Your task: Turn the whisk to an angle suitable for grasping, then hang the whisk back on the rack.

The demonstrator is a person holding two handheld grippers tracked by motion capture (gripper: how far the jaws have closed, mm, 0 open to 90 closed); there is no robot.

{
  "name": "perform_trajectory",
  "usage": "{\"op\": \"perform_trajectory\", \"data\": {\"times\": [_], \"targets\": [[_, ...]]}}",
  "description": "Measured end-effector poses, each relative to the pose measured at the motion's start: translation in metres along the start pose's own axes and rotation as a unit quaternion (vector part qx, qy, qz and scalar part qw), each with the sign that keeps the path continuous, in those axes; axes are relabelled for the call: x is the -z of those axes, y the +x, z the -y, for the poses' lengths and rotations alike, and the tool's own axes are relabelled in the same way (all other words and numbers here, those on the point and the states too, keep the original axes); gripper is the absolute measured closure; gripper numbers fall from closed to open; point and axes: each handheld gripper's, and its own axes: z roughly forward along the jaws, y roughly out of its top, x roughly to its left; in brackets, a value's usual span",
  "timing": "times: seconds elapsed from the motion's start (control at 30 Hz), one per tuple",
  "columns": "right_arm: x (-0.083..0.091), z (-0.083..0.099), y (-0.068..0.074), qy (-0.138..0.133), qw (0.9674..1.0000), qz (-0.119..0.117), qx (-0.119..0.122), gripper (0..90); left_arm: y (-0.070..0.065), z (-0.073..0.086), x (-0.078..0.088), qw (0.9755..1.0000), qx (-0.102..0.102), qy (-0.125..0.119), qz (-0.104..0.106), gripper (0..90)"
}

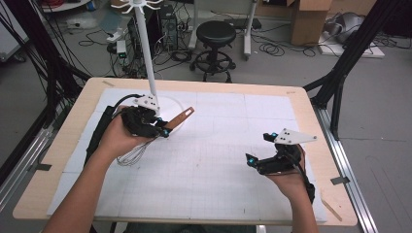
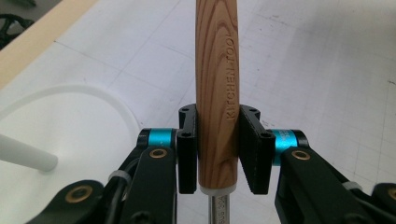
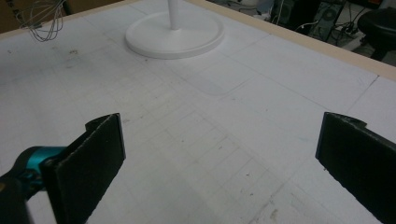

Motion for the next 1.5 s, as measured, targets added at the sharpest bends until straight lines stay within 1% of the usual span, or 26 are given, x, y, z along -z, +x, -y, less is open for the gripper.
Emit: {"op": "perform_trajectory", "data": {"times": [0.1,0.13,0.23,0.27,0.3,0.37,0.53,0.6,0.63,0.73,0.83,0.93,1.03,1.1,1.17,1.27,1.33,1.37,1.4,1.5], "targets": [[0.0,-0.001,-0.002,-0.006,1.0,0.0,-0.001,0.3,0.001,-0.001,0.006,1.0,-0.003,-0.004,-0.003,70.7],[-0.001,-0.002,-0.003,-0.006,1.0,0.0,-0.003,0.3,0.001,-0.002,0.007,1.0,-0.001,-0.007,-0.004,70.7],[-0.003,-0.002,-0.003,-0.003,1.0,-0.002,-0.002,0.3,0.002,-0.003,0.012,0.9999,-0.005,-0.013,-0.004,70.6],[-0.004,-0.002,-0.003,-0.002,1.0,-0.003,-0.001,0.3,0.002,-0.004,0.013,0.9999,-0.007,-0.013,-0.004,70.6],[-0.003,-0.002,-0.002,-0.001,1.0,-0.004,0.001,0.3,0.002,-0.005,0.015,0.9998,-0.006,-0.018,-0.004,70.7],[-0.003,-0.002,-0.002,-0.004,1.0,-0.003,-0.001,0.3,0.003,-0.005,0.017,0.9997,-0.009,-0.021,-0.001,70.6],[-0.001,-0.003,-0.001,-0.004,1.0,-0.001,0.001,0.3,0.003,-0.005,0.019,0.9995,-0.01,-0.03,0.001,70.6],[-0.002,-0.003,-0.001,-0.002,1.0,-0.002,0.001,0.3,0.003,-0.006,0.019,0.9994,-0.013,-0.032,-0.002,70.6],[-0.003,-0.003,-0.001,-0.002,1.0,-0.002,0.003,0.3,0.003,-0.006,0.019,0.9994,-0.01,-0.034,-0.002,70.6],[-0.004,-0.003,-0.001,0.001,1.0,-0.002,0.004,0.3,0.004,-0.005,0.02,0.9994,-0.011,-0.034,-0.002,70.6],[-0.003,-0.003,-0.001,-0.001,1.0,-0.002,0.001,0.3,0.005,-0.006,0.021,0.999,-0.011,-0.042,-0.002,70.6],[-0.005,-0.002,-0.001,0.002,1.0,-0.002,0.0,0.3,0.007,-0.005,0.023,0.9984,-0.006,-0.056,-0.001,70.6],[-0.006,-0.001,-0.001,0.005,1.0,-0.002,0.002,0.3,0.009,-0.004,0.026,0.9981,-0.006,-0.06,-0.008,70.6],[-0.007,-0.001,0.0,0.005,1.0,-0.003,0.003,0.2,0.009,-0.004,0.029,0.9975,-0.007,-0.069,-0.011,70.6],[-0.009,-0.001,0.0,0.008,0.9999,-0.004,0.005,0.3,0.009,-0.004,0.032,0.9962,-0.001,-0.086,-0.009,70.6],[-0.008,-0.001,0.001,0.008,0.9999,-0.005,0.006,0.3,0.011,-0.005,0.038,0.9931,0.005,-0.117,-0.005,70.6],[-0.006,-0.002,0.001,0.005,1.0,-0.005,0.005,0.3,0.011,-0.007,0.041,0.9913,0.008,-0.131,-0.003,70.6],[-0.004,-0.002,0.002,0.002,1.0,-0.004,0.006,0.3,0.01,-0.007,0.041,0.9905,0.012,-0.137,-0.002,70.6],[-0.004,-0.003,0.002,-0.001,1.0,-0.004,0.006,0.3,0.011,-0.008,0.043,0.9903,0.008,-0.139,-0.003,70.6],[-0.003,-0.003,0.002,0.0,1.0,-0.004,0.006,0.3,0.011,-0.009,0.047,0.9892,0.009,-0.146,-0.012,70.6]]}}
